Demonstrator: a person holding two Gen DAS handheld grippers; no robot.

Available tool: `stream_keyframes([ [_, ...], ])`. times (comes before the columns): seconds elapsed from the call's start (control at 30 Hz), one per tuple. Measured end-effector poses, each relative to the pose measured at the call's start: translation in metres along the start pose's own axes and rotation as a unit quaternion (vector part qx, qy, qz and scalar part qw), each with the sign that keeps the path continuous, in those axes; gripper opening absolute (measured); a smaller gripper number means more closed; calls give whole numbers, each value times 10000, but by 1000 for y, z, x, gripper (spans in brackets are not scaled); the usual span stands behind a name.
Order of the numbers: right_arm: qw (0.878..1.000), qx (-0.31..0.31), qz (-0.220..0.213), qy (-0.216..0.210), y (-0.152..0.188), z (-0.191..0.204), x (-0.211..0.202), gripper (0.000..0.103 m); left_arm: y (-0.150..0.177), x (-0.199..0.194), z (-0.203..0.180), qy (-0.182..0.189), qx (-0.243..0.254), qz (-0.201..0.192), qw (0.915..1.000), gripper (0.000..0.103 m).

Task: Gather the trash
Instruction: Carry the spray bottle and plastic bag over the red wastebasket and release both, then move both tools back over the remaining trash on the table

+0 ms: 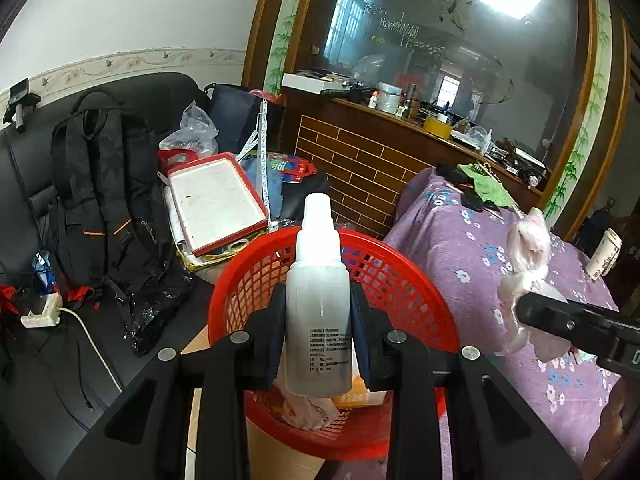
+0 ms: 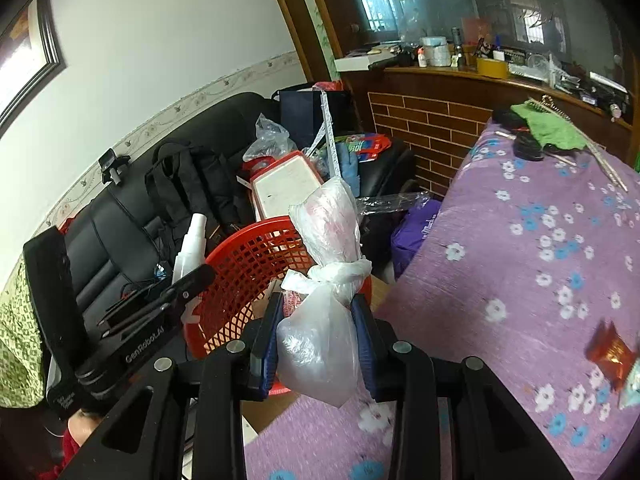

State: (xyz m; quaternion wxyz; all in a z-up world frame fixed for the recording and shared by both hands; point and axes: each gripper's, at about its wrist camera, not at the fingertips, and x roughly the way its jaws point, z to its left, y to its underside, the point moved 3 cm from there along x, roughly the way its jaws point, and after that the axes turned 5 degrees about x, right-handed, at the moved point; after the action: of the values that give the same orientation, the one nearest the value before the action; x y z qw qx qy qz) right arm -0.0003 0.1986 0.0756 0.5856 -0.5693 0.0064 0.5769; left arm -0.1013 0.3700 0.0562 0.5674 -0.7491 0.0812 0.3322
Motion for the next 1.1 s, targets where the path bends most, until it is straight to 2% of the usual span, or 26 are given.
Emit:
stream_keyframes([
  [0.27,9988,151,394,-249,-8,6,41,40,0,13,4,-35,26,113,9999,29],
  [0.33,9976,183,540,-398,-8,10,53,42,-1,14,4,-15,-12,153,9999,44],
  [0.37,9976,198,543,-384,-8,10,54,42,-1,14,3,2,-33,133,9999,55],
  [0.4,9979,229,510,-331,-8,7,53,42,-2,12,3,5,-34,112,9999,58],
  [0.6,9993,313,142,-178,-3,-21,13,43,-4,3,-20,113,204,58,9997,58],
  [0.77,9983,435,-243,300,6,-68,-34,43,-1,-3,-63,361,569,84,9977,58],
  [0.97,9884,893,-660,1038,22,-144,-100,43,8,-10,-132,849,1113,272,9898,60],
  [1.03,9818,1020,-788,1396,27,-170,-120,48,12,-11,-155,1031,1254,362,9861,62],
  [1.1,9712,1172,-925,1859,32,-201,-141,57,15,-10,-177,1190,1392,468,9820,65],
])
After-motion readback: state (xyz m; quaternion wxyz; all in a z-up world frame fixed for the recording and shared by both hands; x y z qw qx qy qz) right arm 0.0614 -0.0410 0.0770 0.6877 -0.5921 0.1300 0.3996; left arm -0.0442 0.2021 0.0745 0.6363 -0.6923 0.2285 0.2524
